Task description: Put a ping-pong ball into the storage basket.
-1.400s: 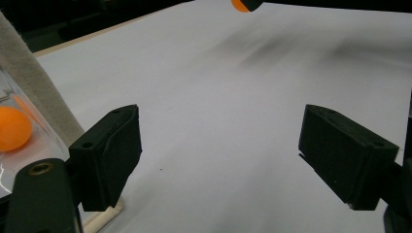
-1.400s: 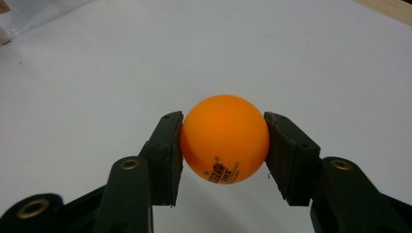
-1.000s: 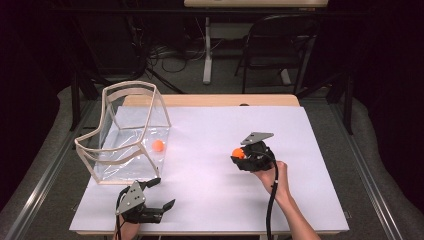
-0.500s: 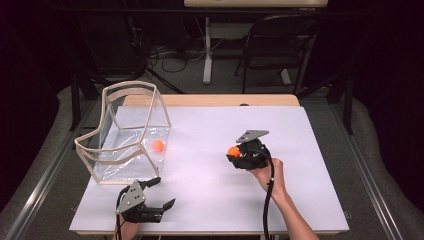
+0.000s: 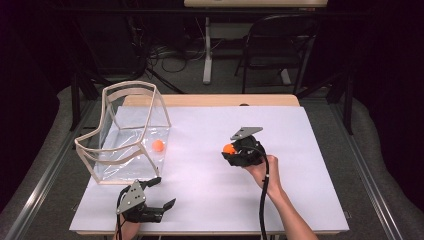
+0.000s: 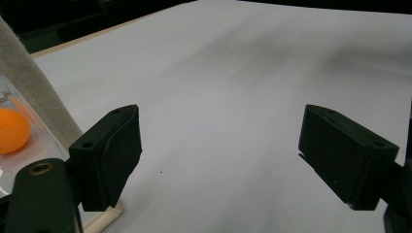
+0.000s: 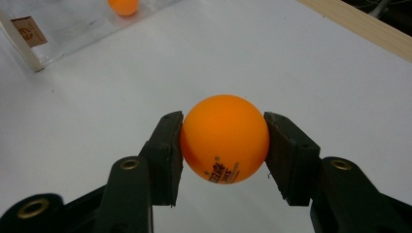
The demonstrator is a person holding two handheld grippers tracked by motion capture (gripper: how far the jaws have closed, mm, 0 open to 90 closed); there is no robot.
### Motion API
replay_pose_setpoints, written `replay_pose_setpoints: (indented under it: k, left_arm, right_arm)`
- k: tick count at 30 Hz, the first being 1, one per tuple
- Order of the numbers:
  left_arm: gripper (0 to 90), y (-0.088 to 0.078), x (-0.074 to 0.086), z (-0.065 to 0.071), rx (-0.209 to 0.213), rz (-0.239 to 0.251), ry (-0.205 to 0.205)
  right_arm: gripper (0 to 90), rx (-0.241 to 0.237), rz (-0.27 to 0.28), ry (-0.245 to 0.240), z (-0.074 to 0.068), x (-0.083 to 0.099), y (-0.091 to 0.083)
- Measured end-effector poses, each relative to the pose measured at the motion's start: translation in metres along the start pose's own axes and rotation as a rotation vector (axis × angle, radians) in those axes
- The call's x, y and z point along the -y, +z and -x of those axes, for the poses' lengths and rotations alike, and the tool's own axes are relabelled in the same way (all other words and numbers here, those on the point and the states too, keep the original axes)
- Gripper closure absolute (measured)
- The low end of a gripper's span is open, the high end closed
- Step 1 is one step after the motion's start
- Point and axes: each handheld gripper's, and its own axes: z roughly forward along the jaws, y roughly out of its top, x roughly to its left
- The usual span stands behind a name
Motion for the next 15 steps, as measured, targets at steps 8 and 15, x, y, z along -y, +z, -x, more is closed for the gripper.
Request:
replay_pose_setpoints:
  k: [8, 15]
  left_arm:
    - [15.7, 0.0, 0.0, 0.0, -0.004, -0.002, -0.002]
    - [15.7, 0.0, 0.0, 0.0, -0.005, -0.003, 0.0]
  right_arm:
    - [50.9, -0.007, 0.005, -0.012, -0.002, -0.01, 0.002]
    - [50.9, -0.012, 0.014, -0.022, -0.005, -0.017, 0.002]
